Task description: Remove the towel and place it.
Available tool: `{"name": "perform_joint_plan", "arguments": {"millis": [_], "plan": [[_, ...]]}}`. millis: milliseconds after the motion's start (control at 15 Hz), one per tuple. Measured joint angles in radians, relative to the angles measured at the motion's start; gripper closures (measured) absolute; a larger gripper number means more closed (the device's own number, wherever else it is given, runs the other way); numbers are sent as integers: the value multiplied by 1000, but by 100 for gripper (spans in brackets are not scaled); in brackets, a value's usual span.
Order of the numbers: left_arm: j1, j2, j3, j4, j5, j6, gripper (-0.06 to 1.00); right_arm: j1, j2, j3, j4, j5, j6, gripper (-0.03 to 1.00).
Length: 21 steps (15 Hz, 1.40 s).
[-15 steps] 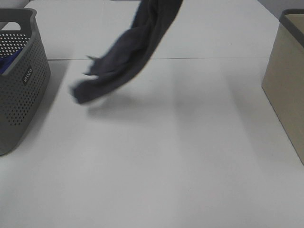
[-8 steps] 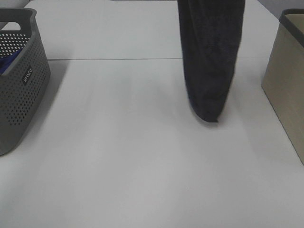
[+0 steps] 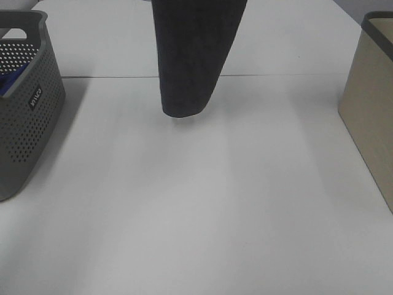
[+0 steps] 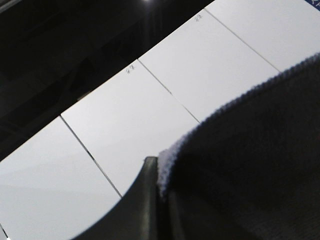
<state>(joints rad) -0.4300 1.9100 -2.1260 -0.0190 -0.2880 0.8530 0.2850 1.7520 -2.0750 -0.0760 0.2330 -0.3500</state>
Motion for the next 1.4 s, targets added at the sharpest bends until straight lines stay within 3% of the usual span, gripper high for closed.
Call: {"name": "perform_joint_plan", "arguments": {"millis": [333,600,733,1133,1400], "plan": [[41,56,0,-32,-54,0,94,0,62,-1,-6,-152,0,96],[62,129,-15,-40,-186,0,94,0,142,-37,-30,-263,0,96],[65,198,-95,-40,-203,0,94,-7,195,-91,-34,-299,0,96],[118,444,-458,-40,-155,-60,94,-49,329,-229,-26,-372,10,96],[127,530,-519,-40,-83,-63,94,-58,390,-234,-22,-371,36,96]]}}
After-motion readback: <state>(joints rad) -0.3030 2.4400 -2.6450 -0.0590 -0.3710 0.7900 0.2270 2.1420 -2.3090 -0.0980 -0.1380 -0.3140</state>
